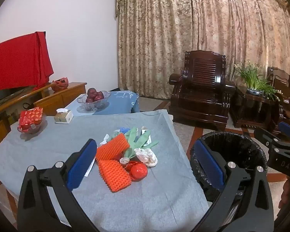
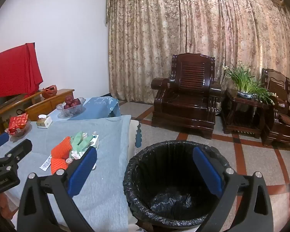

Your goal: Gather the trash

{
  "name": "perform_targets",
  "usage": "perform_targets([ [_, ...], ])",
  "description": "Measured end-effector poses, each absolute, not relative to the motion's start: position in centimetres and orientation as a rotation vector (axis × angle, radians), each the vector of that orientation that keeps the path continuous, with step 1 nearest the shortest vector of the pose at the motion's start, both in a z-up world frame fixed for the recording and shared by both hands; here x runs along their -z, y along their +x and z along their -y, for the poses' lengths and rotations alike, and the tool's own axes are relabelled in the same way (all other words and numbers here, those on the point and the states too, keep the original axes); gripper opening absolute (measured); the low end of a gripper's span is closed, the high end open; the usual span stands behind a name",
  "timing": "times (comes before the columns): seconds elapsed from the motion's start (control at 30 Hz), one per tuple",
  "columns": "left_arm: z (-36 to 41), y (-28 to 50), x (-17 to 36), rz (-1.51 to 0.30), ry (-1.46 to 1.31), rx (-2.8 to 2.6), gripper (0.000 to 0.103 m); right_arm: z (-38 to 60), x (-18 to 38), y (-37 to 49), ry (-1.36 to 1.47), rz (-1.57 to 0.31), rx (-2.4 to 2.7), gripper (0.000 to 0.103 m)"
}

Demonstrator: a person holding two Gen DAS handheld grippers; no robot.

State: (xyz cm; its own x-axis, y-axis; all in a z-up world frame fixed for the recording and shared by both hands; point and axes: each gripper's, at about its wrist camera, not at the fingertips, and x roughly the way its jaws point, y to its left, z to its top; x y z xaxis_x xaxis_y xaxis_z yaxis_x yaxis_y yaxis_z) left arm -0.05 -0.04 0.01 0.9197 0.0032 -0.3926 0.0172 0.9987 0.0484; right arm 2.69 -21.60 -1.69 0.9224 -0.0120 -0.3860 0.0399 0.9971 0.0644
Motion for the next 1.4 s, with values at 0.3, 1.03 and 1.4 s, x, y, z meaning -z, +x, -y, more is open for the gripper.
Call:
perform_targets([
  [0.3, 0.03, -0.04, -0.01, -0.41, 0.05, 0.012, 0.098, 21.63, 1.66, 2.82, 0.074, -0.399, 0.026, 0.097],
  [1.03, -0.03, -0.01, 0.01, -0.413, 0.045, 0.008, 0.098, 21.67, 1.65, 2.97, 0.073, -0.4, 0.027, 0.097],
  [1.4, -0.04, -0.01, 0.02, -0.415, 0.045, 0.008, 0.098, 21.7, 1.62, 2.97, 0.073, -0.401, 0.027, 0.097],
])
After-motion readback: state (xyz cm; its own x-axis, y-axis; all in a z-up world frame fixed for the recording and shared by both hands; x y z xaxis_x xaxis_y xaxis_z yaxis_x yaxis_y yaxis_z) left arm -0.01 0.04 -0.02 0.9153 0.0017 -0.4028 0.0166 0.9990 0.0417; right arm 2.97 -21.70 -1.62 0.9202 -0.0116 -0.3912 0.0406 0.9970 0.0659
